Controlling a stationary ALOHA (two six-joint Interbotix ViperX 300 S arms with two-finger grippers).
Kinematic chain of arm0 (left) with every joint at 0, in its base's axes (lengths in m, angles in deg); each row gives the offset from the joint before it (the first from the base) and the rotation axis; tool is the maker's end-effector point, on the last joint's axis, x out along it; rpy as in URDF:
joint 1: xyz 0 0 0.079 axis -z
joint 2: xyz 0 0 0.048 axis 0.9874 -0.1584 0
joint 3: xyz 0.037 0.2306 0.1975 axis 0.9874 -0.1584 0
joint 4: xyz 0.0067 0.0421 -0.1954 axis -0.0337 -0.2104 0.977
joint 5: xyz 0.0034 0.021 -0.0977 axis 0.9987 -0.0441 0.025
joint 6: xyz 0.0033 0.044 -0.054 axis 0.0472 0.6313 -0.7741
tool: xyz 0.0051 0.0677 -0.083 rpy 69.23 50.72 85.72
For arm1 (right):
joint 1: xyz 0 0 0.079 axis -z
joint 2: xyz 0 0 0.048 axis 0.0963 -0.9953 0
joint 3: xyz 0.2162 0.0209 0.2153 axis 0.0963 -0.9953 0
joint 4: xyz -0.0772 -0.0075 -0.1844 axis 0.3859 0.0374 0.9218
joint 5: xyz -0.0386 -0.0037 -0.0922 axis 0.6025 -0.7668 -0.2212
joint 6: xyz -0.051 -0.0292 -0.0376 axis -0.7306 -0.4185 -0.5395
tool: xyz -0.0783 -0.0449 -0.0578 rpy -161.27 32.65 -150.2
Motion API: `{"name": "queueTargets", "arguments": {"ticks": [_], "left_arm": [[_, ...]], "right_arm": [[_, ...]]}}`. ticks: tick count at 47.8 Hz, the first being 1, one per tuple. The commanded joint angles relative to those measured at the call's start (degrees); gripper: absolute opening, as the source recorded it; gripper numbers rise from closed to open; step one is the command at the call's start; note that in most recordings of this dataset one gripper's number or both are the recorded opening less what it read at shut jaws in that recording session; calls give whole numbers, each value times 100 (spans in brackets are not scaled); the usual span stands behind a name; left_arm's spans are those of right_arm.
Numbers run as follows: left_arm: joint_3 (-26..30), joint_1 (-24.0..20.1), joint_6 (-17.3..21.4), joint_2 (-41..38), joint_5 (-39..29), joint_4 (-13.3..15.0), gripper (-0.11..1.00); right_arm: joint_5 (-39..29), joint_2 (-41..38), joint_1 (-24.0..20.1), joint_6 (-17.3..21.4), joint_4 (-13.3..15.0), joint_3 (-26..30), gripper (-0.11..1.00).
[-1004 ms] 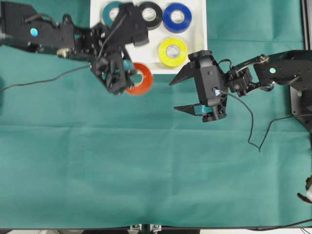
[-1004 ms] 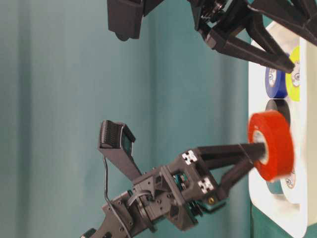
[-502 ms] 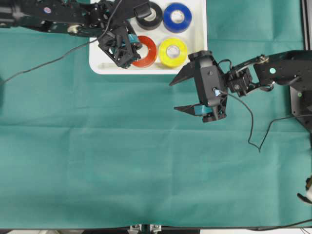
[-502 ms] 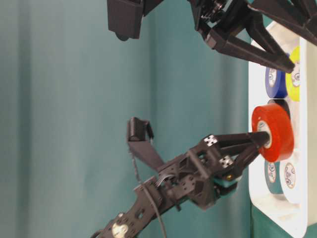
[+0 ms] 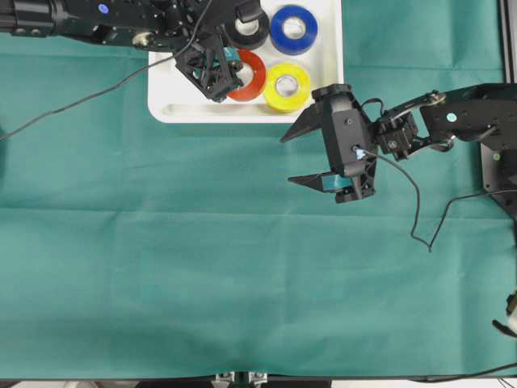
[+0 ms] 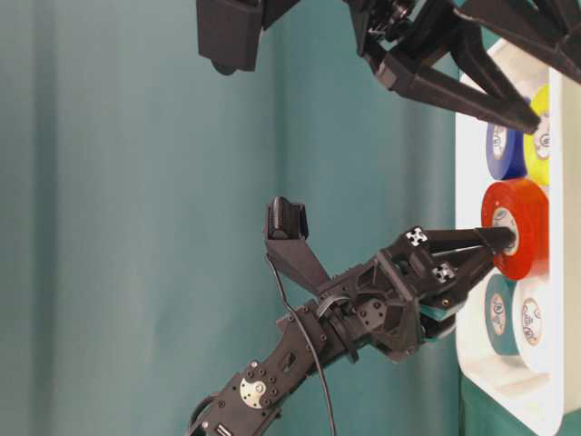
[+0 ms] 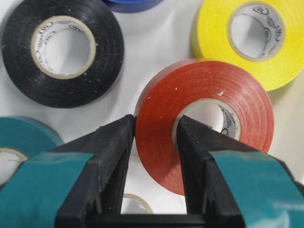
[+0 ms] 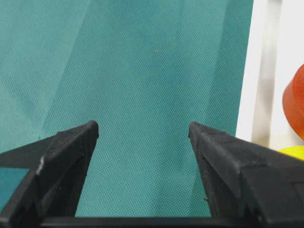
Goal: Put the tape alternately from left to right into the white case.
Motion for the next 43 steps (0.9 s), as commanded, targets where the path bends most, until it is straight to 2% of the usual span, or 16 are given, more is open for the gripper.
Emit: {"name": "queueTargets", "arguments": {"ticks": [1, 8, 18, 21, 27, 37, 40, 43], "left_arm": [[167, -35, 97, 132, 53, -9, -3], [211, 18, 396, 132, 70, -9, -3], [229, 114, 431, 132, 79, 0, -3], [202, 141, 431, 141, 79, -9, 1], [105, 158, 439, 193, 62, -9, 25], [-62, 158, 439, 457, 53, -9, 84], [-114, 158, 431, 562, 53, -9, 96], [-158, 176, 431, 624, 53, -9, 100]], "right_arm": [[53, 132, -26, -9, -18, 70, 84], [53, 132, -26, -9, -18, 62, 84], [53, 132, -26, -9, -9, 70, 84], [53, 132, -26, -9, -18, 70, 84], [53, 132, -26, -9, -18, 70, 84], [53, 141, -26, -9, -18, 70, 84], [53, 141, -35, -9, -18, 88, 84], [53, 132, -26, -9, -18, 88, 84]]}}
